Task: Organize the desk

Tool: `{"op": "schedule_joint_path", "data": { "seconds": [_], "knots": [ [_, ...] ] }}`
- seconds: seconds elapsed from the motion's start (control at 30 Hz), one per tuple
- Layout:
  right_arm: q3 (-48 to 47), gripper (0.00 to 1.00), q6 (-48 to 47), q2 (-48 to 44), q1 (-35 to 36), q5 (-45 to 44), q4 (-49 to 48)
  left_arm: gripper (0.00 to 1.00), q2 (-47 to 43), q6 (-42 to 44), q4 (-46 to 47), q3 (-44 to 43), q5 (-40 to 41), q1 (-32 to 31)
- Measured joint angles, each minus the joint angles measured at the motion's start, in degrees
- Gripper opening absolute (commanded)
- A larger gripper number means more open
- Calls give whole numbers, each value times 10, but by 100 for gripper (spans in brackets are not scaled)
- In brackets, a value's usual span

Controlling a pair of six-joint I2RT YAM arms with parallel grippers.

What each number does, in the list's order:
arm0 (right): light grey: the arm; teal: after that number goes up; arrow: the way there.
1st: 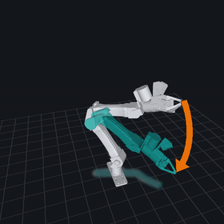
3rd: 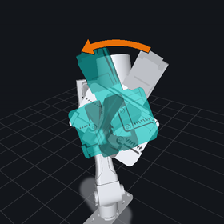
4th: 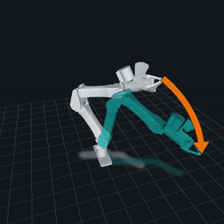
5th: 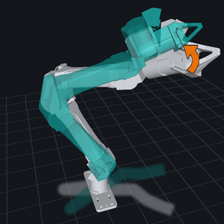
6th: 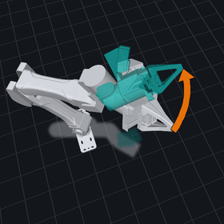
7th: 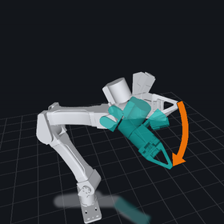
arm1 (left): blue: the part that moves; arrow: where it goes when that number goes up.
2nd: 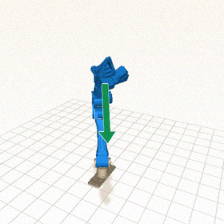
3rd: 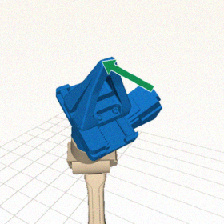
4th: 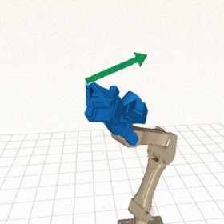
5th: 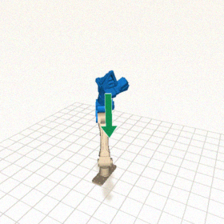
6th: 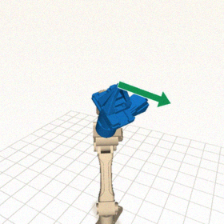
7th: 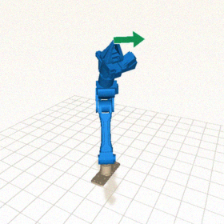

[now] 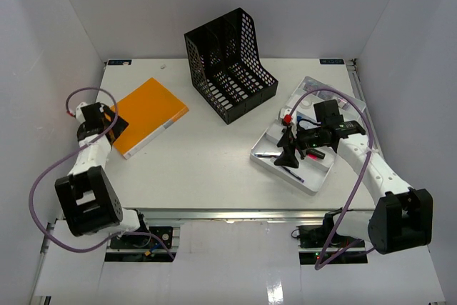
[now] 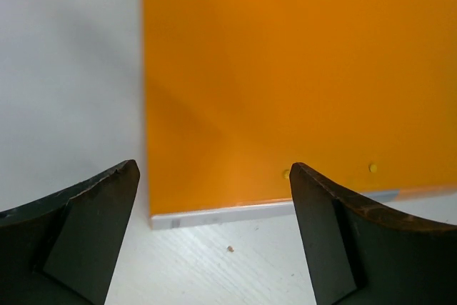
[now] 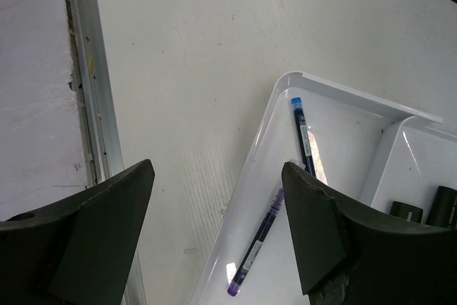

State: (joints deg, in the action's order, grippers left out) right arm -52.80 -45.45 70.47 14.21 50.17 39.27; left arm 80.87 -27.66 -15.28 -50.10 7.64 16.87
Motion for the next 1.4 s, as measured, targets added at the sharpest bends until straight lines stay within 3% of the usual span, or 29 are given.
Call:
{"op": "schedule_joint_path", "data": {
  "seconds": [0.13,0.27,0.47,0.63,0.77,0.93,1.2,1.4],
  "knots": [
    [4,79,-1,-4,-7,11,-1,92,-57,-107,-47,51,-11,58],
    [9,79,-2,-5,-11,14,-1,89,-53,-164,-77,67,-21,81],
    [12,79,-5,-4,-18,23,0,77,16,-201,-81,66,-51,91],
    [20,79,-14,4,-36,41,-1,74,46,-201,-70,55,-66,91],
    [24,79,-20,14,-61,57,0,59,69,-193,-56,38,-71,91],
    [25,80,-32,24,-79,72,3,29,78,-186,-30,39,-82,92],
    [25,80,-54,27,-91,91,19,4,66,-156,20,75,-151,97],
    [25,80,-68,27,-91,104,33,0,20,-128,64,114,-227,101]
  ]
}}
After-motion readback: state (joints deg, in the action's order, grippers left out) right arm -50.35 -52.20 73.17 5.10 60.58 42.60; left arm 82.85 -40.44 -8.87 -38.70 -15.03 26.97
